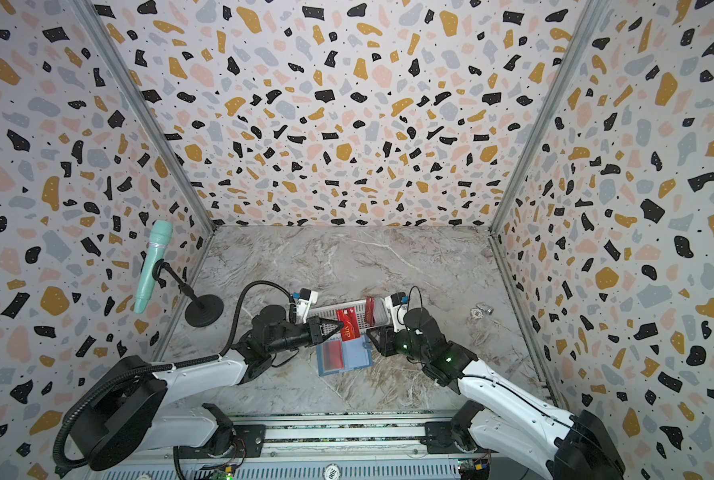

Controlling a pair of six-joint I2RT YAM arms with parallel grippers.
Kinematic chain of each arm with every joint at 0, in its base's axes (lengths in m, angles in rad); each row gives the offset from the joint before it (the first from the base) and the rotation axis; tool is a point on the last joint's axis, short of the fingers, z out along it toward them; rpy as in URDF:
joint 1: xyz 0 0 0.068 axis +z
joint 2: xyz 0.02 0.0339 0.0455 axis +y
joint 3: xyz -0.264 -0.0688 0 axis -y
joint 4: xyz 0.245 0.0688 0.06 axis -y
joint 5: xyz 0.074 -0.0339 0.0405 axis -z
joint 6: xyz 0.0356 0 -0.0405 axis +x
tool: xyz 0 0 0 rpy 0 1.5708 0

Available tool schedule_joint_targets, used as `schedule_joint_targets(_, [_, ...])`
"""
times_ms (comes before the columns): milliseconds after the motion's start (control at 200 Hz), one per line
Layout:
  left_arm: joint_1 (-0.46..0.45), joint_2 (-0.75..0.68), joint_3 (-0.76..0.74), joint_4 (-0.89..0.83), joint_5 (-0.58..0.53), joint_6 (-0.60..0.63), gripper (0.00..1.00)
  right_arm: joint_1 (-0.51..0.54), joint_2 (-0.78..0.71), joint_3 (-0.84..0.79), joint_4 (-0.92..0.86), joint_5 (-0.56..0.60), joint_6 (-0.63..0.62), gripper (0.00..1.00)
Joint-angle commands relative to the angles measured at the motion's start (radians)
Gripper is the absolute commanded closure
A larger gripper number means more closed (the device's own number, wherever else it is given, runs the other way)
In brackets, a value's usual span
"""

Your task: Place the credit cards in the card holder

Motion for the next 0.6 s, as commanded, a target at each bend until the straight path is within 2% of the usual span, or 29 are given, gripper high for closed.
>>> schedule_joint_targets(0, [0.02, -0.038, -0.05, -0.073, 0.025, 0.041, 1.0, 0.038, 0.04, -0.02, -0.034, 0.081, -0.018, 0.65])
schedule_joint_targets(130, [0.023, -0.048, -0.1, -0.086, 0.041, 0.03, 1.0, 0.065, 0.108, -0.051, 0.007, 0.076, 0.001, 0.7])
schedule_joint_targets(591, [0.023, 0.005, -0.167, -0.071, 0.073, -0.062, 1.0, 0.085, 0.3, -0.067, 0.11, 0.102, 0.04, 0.72])
